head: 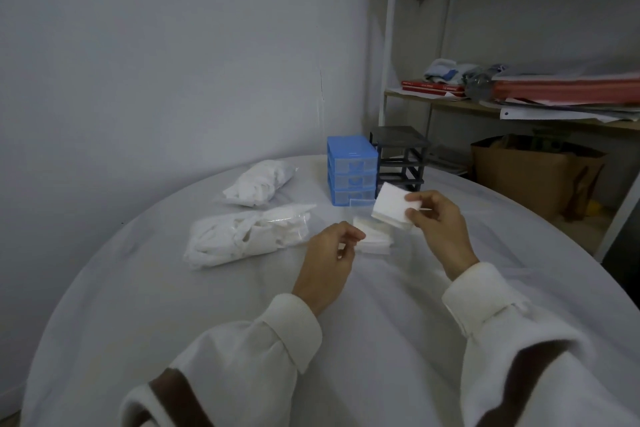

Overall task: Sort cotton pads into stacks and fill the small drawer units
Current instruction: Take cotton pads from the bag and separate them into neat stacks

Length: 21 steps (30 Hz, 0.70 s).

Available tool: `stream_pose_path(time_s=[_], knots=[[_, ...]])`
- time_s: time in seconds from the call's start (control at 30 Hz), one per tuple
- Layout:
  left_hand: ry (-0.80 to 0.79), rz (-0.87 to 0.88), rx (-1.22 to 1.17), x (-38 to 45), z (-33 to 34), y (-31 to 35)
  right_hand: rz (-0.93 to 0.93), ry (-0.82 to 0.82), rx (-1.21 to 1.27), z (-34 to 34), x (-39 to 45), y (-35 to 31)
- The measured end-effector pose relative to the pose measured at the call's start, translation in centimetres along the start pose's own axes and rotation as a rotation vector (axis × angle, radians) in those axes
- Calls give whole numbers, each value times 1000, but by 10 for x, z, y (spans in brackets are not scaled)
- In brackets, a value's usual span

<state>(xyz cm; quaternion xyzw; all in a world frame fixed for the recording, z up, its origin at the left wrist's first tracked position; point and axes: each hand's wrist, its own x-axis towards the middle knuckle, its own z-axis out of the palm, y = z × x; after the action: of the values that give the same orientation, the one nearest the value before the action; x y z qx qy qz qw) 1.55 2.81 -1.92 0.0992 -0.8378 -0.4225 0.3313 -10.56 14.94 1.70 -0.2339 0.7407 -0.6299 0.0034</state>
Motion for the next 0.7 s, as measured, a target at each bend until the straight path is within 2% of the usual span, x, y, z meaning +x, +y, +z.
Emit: stream_pose_path(time_s=[0.1, 0.2, 0.4, 0.7], knots=[[-35, 155, 234, 11, 5, -3, -21, 24, -52, 2, 18, -1], [-77, 215, 393, 21, 12, -4, -29, 16, -130, 11, 36, -2], [-321, 127, 654, 34, 25, -18, -75, -80, -321, 29, 56, 13], [-255, 142, 501, 31, 21, -24, -173, -183, -496, 31, 58, 29]])
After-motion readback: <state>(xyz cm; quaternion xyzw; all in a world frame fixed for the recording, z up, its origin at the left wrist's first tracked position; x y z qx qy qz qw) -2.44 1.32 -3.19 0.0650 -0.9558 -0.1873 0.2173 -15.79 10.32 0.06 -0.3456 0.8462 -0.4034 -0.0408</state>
